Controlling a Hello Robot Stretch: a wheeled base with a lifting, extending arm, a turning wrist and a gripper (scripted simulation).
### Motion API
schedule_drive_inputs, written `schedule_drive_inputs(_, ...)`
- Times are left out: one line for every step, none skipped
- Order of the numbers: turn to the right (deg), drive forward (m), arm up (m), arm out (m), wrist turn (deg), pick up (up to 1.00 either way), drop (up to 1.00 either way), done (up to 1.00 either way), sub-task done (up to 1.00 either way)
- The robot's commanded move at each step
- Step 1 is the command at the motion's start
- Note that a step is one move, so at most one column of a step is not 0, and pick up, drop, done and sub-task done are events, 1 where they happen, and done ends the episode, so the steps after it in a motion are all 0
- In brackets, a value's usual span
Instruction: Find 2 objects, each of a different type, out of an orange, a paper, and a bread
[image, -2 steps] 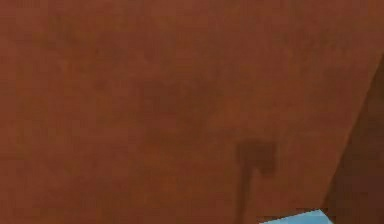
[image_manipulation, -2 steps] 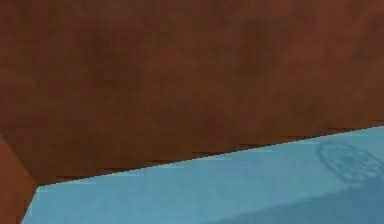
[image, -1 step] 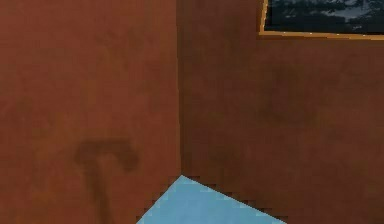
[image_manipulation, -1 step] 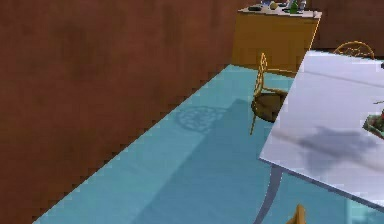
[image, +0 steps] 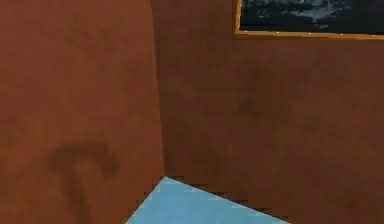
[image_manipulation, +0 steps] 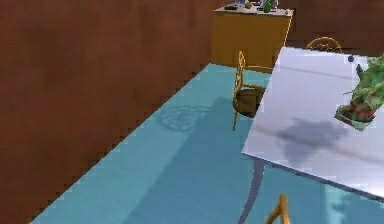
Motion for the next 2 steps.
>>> schedule_drive_inputs(0.0, 0.15, 0.00, 0.00, 0.0, 0.00, 0.00, 0.00, 0.00)
schedule_drive_inputs(-45.0, 0.00, 0.00, 0.00, 0.0, 0.00, 0.00, 0.00, 0.00)
